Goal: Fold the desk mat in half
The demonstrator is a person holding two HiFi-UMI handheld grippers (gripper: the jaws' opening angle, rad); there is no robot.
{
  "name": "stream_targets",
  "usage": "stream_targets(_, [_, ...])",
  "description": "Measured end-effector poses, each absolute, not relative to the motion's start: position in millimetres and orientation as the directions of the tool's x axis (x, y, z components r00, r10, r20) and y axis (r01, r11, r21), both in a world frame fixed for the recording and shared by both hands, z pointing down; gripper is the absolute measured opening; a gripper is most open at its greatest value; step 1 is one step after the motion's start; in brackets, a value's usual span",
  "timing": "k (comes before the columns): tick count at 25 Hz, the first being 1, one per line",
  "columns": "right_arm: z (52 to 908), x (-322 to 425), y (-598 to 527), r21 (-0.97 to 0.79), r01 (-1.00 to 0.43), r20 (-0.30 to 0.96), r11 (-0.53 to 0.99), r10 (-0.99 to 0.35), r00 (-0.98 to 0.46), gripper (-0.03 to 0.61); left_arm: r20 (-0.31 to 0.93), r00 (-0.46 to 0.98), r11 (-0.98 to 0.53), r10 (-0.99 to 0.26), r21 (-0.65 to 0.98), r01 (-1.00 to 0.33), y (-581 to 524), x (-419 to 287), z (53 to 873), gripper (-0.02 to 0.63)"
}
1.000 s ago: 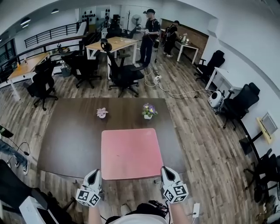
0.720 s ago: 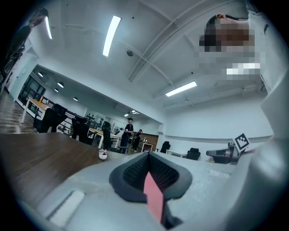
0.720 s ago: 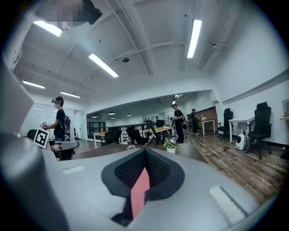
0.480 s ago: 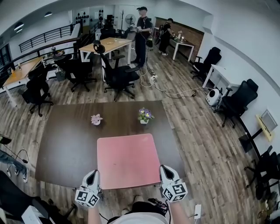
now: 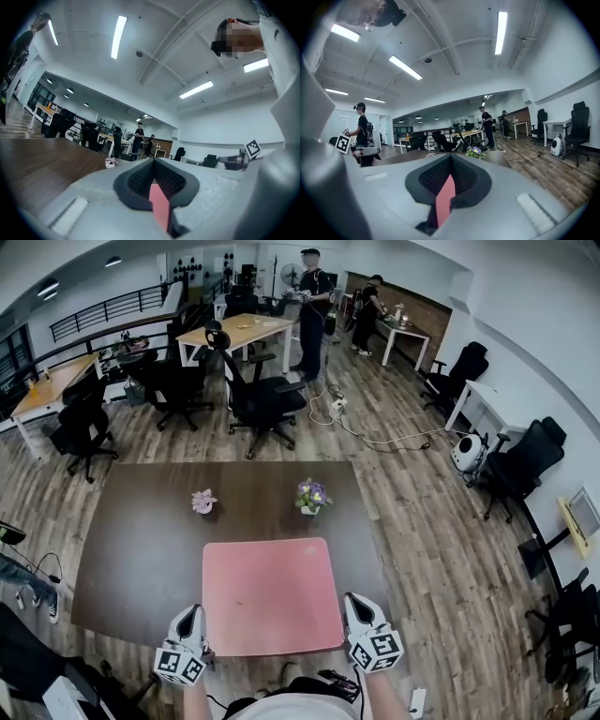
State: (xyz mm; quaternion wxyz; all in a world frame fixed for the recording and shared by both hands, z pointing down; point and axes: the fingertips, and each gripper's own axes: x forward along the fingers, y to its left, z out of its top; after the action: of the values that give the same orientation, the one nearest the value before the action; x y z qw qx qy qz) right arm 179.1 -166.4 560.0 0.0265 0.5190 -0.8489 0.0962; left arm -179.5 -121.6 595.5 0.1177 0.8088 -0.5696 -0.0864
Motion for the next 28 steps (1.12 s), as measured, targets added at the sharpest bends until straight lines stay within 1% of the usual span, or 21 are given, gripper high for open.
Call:
stream_targets(5, [564.4, 185.2, -177.9, -0.146, -0.871, 0.154, 0.469, -0.859, -0.489, 0.002, 0.023, 0.298, -0.282, -0.954, 0.264, -0.922, -127.1, -176.7, 596.0, 0.002])
stream_targets(10, [569.9, 188.1, -184.4, -0.146, -0.860, 0.165, 0.489, -0.845, -0.509, 0.002, 0.019, 0.259, -0.245, -0.966, 0.270, -0.931, -134.4, -182.8, 600.6, 0.002])
stream_targets(17, [582.1, 173.8, -194.6, -0.157, -0.861, 0.179, 0.483, -0.844, -0.506, 0.002, 0.022, 0.274, -0.260, -0.961, 0.258, -0.931, -148.7, -193.7, 599.2, 0.002])
stream_targets(24, [590.5, 169.3, -195.2, -0.131, -0.881, 0.202, 0.455, -0.858, -0.473, 0.002, 0.009, 0.315, -0.304, -0.949, 0.235, -0.923, -163.1, -195.2, 595.8, 0.002])
stream_targets(28, [609.1, 170.4, -197.0, -0.120, -0.894, 0.245, 0.431, -0.860, -0.448, 0.002, 0.014, 0.321, -0.308, -0.947, 0.247, -0.919, -165.5, -199.2, 599.5, 0.002])
